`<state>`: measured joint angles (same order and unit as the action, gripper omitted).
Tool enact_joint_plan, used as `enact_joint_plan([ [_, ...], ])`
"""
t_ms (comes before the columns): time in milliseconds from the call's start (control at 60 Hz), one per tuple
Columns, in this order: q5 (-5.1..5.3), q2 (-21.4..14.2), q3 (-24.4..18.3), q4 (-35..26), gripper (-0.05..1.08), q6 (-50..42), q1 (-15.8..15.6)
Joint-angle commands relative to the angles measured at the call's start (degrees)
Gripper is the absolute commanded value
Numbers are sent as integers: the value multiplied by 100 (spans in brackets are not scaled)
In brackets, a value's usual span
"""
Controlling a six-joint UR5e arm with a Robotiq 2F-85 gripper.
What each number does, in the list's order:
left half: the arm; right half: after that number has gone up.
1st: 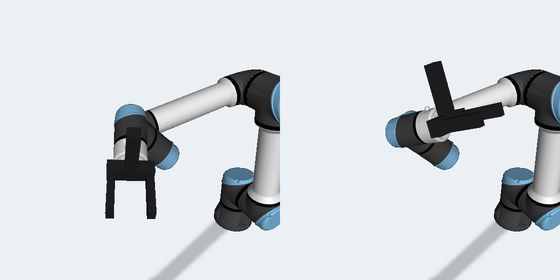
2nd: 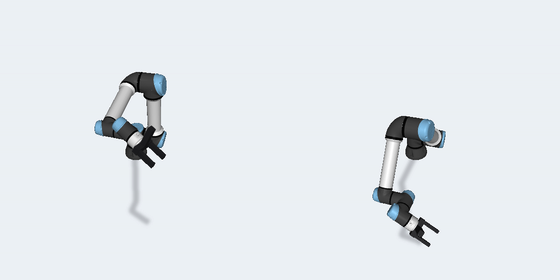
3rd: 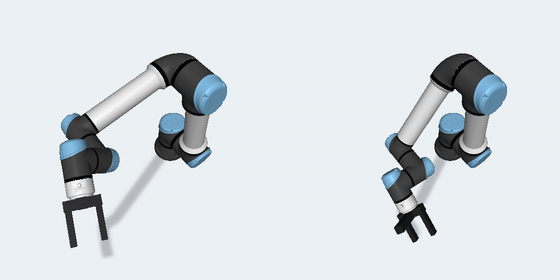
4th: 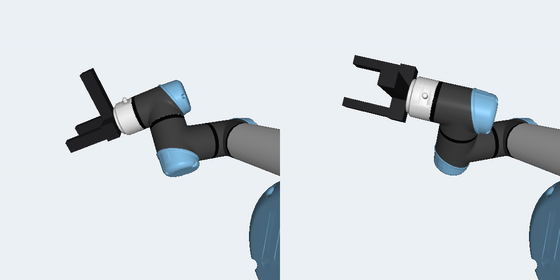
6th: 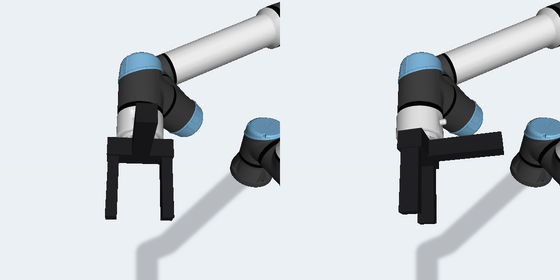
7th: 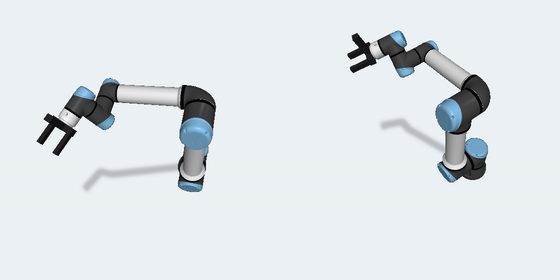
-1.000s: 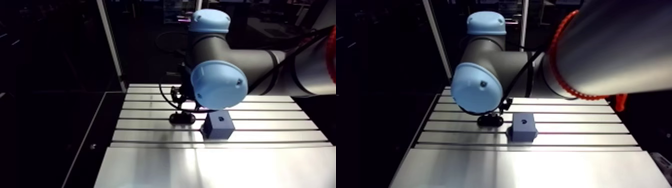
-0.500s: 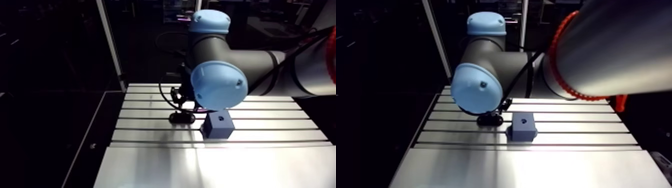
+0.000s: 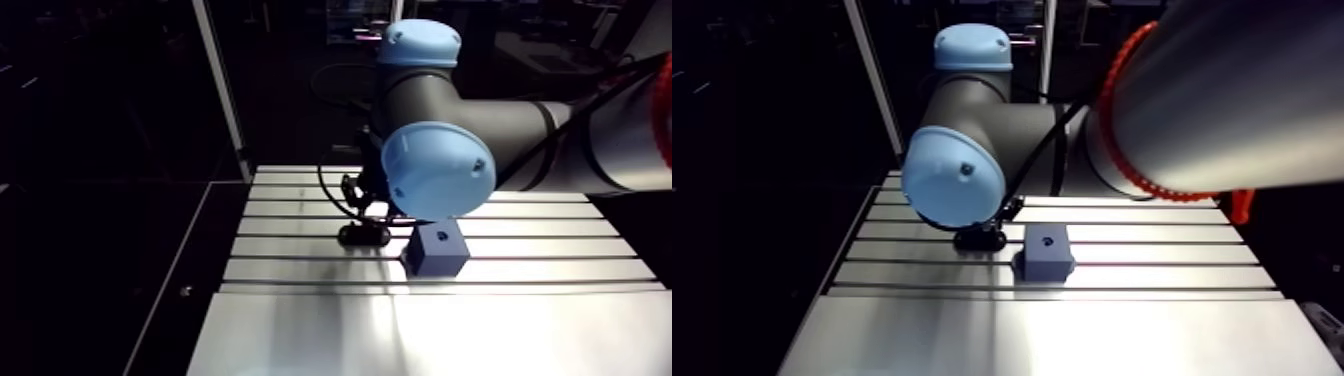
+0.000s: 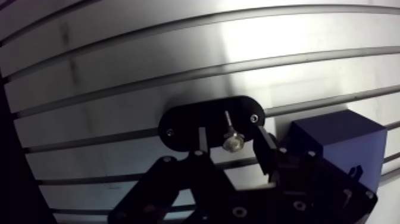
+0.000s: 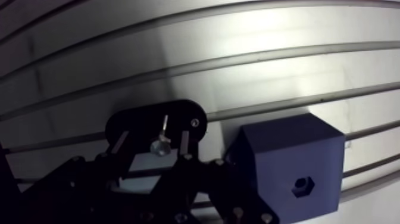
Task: Pick up the M10 bolt and insert it into the hex recess until seated.
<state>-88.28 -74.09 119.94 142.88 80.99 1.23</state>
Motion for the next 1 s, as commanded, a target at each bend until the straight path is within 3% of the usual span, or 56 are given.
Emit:
enact_joint_plan([
  [17, 0, 4, 0, 0, 51, 0, 0],
  [1000, 17, 22, 8, -8, 58, -9, 9],
])
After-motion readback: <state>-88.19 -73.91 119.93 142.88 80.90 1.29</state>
